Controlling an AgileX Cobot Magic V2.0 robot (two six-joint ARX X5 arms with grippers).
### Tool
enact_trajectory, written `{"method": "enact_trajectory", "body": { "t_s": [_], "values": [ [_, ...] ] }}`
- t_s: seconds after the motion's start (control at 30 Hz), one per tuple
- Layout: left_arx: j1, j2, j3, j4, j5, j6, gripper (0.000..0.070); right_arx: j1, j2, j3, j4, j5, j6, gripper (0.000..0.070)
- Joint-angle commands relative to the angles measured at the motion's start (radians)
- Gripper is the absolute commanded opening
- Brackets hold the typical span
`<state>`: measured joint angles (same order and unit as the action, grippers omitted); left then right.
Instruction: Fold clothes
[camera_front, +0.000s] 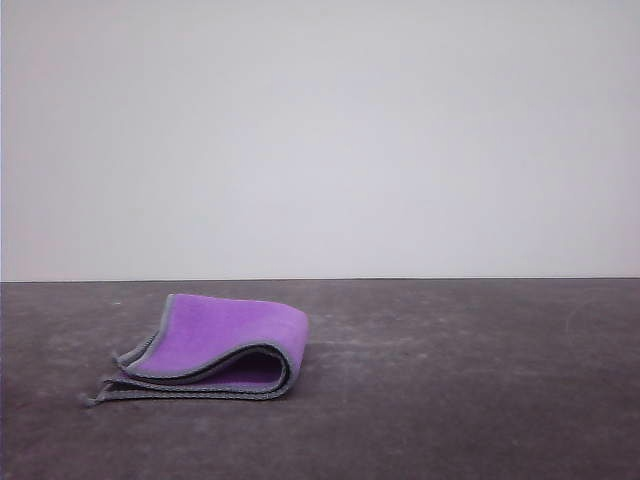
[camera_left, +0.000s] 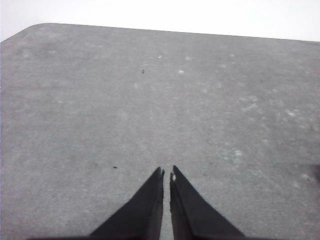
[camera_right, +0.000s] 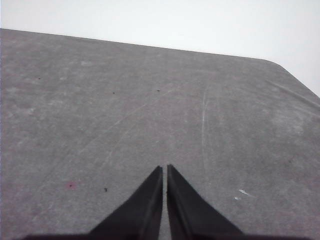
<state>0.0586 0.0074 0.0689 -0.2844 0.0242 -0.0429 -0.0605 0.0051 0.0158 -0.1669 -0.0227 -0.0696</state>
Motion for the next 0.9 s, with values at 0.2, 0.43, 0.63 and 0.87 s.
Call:
{"method": "enact_trajectory", "body": {
  "t_s": [0.2,0.43,0.63,0.87],
  "values": [
    [0.001,0.001,-0.018,-0.01,-0.002,-0.003,0.0016,0.0,-0.002,-0.004,0.012,0.004,0.018,0.0009],
    [0.001,0.001,-0.018,-0.01,-0.002,-0.003,0.0016,0.0,-0.002,-0.004,0.012,0.004,0.018,0.0009],
    [0.001,0.001,-0.018,-0.01,-0.002,-0.003,0.0016,0.0,-0.002,-0.004,0.012,0.004,0.018,0.0009],
    [0.001,0.001,-0.018,-0.01,-0.002,-0.003,0.0016,0.0,-0.002,-0.004,0.012,0.004,0.018,0.0009]
  ]
}}
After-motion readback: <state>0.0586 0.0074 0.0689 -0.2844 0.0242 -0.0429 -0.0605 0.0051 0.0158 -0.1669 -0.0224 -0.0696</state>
